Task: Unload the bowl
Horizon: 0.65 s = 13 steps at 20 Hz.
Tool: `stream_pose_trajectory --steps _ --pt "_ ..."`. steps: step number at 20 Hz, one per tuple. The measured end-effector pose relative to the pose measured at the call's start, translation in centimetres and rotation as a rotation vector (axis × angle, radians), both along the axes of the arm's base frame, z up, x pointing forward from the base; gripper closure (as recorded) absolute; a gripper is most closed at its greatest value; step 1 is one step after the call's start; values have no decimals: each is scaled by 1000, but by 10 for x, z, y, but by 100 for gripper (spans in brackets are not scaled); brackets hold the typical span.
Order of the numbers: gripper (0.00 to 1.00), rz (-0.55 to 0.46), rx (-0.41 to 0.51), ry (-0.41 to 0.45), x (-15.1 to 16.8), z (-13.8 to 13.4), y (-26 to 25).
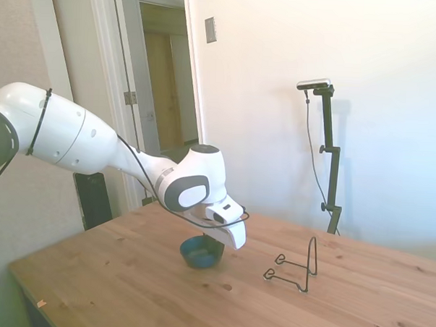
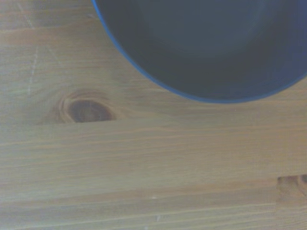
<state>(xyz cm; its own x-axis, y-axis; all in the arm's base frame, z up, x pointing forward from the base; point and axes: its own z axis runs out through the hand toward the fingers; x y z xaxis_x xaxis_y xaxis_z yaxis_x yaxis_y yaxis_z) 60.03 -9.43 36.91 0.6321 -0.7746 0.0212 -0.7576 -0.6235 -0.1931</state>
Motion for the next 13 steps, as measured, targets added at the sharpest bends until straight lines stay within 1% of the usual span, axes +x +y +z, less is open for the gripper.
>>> stream_pose_trajectory --steps 3,6,10,13 --pt "0 6 -1 -7 3 11 2" --pt "0 17 3 -29 0 41 5" --pt "0 43 2 -34 -21 87 12" --pt "0 56 -16 -27 -43 108 15"
